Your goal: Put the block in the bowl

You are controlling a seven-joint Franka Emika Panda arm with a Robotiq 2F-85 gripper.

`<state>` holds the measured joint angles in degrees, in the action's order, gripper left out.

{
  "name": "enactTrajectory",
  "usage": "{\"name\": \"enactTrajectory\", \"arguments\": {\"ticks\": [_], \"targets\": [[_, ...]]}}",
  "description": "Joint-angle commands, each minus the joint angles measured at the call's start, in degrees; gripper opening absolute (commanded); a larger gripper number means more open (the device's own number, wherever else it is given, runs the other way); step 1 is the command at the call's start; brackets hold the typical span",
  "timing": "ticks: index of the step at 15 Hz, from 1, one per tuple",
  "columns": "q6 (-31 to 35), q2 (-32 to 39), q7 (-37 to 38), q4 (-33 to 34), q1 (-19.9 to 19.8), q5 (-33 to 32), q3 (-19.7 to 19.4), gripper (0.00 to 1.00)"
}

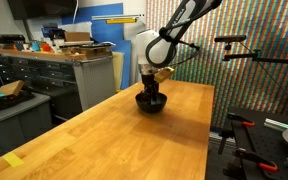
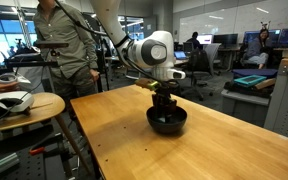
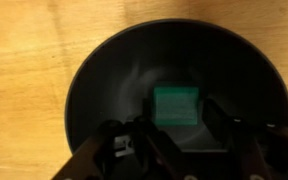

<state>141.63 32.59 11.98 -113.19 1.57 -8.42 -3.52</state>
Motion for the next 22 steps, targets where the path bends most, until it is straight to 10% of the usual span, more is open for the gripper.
{"name": "enactTrajectory", "arguments": {"ticks": [1,22], "targets": [[-2.1,0.3,-1.6,2.4,0.2,0.6,-0.6,0.89],[-23.2,-21.7,2.8,-0.8,3.2,6.4,5.0,1.00]]}}
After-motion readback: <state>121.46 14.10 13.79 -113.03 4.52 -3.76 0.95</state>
